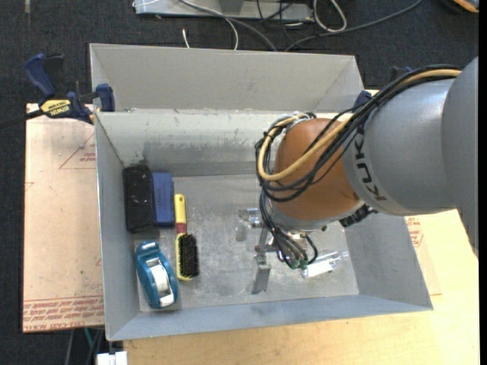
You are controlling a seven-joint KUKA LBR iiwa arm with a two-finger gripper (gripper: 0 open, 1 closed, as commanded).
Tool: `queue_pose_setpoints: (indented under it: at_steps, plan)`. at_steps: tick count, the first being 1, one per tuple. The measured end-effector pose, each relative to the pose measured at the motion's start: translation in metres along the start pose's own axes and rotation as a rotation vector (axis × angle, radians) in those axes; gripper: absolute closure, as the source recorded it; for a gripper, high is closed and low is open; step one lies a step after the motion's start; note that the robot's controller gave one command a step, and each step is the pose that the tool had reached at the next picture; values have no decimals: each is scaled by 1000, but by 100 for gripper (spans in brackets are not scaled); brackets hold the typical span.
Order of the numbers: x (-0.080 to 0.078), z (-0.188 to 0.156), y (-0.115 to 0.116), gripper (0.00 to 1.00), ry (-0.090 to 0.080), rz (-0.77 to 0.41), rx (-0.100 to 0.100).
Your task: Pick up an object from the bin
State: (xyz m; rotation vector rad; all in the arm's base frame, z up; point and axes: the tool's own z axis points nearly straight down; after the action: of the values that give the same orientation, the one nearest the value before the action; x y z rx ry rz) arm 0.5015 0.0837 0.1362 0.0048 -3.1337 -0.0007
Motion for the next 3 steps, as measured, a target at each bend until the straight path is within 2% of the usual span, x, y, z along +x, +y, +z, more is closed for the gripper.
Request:
queue_pose_setpoints:
  at_steps: [1, 2, 3]
  plan:
    - [-2, -4, 0, 0, -8, 3, -1]
    - [-25, 40, 64, 0, -10, -126, -1]
    - [-22, -8, 85, 0, -8, -431, 2]
